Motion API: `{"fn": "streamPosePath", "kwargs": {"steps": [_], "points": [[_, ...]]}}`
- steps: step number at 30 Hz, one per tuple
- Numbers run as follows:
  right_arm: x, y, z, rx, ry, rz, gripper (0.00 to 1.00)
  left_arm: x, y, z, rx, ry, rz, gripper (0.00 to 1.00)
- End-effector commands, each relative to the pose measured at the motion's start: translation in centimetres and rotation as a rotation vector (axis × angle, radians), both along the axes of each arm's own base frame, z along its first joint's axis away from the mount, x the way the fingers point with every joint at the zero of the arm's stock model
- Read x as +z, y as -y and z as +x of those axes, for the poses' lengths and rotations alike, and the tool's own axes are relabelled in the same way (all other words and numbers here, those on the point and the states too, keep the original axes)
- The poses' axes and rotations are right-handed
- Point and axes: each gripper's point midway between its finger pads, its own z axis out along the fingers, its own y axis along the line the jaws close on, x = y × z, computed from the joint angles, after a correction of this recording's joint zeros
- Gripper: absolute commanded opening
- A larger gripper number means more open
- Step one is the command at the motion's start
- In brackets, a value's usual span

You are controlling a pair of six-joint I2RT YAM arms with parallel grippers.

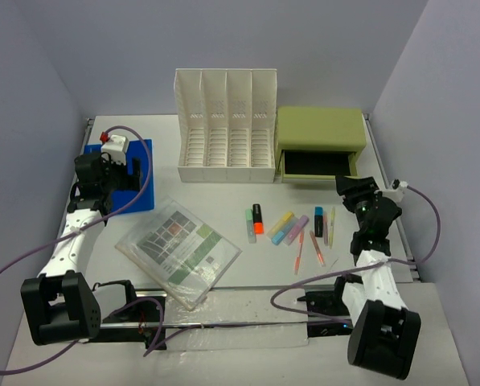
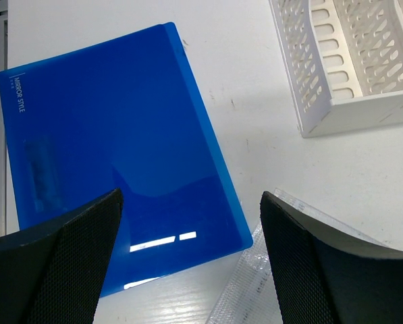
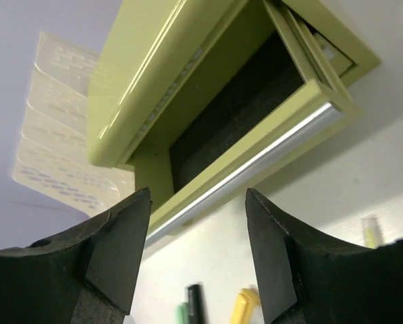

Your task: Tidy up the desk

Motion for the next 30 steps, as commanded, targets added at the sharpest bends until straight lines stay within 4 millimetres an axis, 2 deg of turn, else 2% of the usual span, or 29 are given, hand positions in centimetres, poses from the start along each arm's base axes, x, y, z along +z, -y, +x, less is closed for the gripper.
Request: {"fn": "streamPosePath", "kwargs": {"steps": [1,2,3,4,5,6,7,8,9,10,13,14,15,17,18,19,20,23,30], "points": [[0.5,-2.0,-0.7,0.075,-0.103,-0.255,0.66,0.9,-0.4,0.2,0.002,0.035,0.017,0.89],[1.0,-3.7,-0.9,0.133,-0.106,-0.317,0.66,0.8,-0.4,0.2,0.005,0.032,0.020,0.89],[1.5,-4.2,-0.8,0.139,-0.113,-0.408,0.66,0.8,-0.7,0.2,0.015,0.029,0.027,0.89],[3.2,-5.7,-0.5,0.179,-0.090,-0.451,0.66,0.7,-0.8,0.1,0.024,0.024,0.032,0.89],[3.5,-7.3,-0.5,0.228,-0.093,-0.484,0.66,0.5,-1.0,0.1,0.030,0.018,0.037,0.89],[3.0,-10.0,-1.2,0.326,-0.116,-0.540,0.66,0.2,-1.4,0.0,0.045,0.007,0.053,0.89],[4.2,-11.5,-0.6,0.366,-0.118,-0.565,0.66,0.0,-1.7,-0.2,0.053,-0.006,0.066,0.89],[3.5,-12.5,-1.0,0.406,-0.167,-0.601,0.66,-0.3,-2.0,-0.4,0.065,-0.016,0.076,0.89],[4.9,-14.3,-1.2,0.437,-0.147,-0.649,0.66,-0.7,-2.5,-0.7,0.090,-0.030,0.095,0.89],[5.0,-15.9,-1.5,0.473,-0.159,-0.695,0.67,-1.1,-3.1,-1.1,0.118,-0.042,0.116,0.89],[4.0,-21.1,-3.1,0.627,-0.198,-0.786,0.67,-1.9,-5.0,-2.6,0.192,-0.051,0.185,0.89],[2.3,-22.4,-3.3,0.683,-0.250,-0.812,0.67,-1.9,-5.7,-3.1,0.223,-0.050,0.202,0.89],[1.3,-23.5,-3.7,0.726,-0.281,-0.822,0.67,-2.7,-6.2,-3.8,0.245,-0.065,0.214,0.89],[0.4,-25.8,-4.3,0.808,-0.328,-0.855,0.66,-2.9,-7.1,-4.8,0.292,-0.063,0.232,0.89],[-1.1,-27.4,-4.4,0.851,-0.373,-0.891,0.65,-3.6,-7.6,-5.4,0.309,-0.076,0.234,0.89],[-3.2,-27.8,-4.5,0.875,-0.443,-0.930,0.64,-3.8,-7.8,-6.0,0.316,-0.076,0.233,0.89],[-4.5,-28.1,-4.7,0.888,-0.489,-0.958,0.63,-3.9,-7.7,-6.3,0.313,-0.069,0.230,0.89],[-6.0,-29.1,-4.7,0.893,-0.549,-0.994,0.61,-4.1,-7.3,-6.6,0.287,-0.056,0.219,0.89],[-9.2,-28.8,-5.1,0.884,-0.631,-1.001,0.57,-4.7,-7.2,-6.3,0.285,-0.075,0.204,0.88]]}}
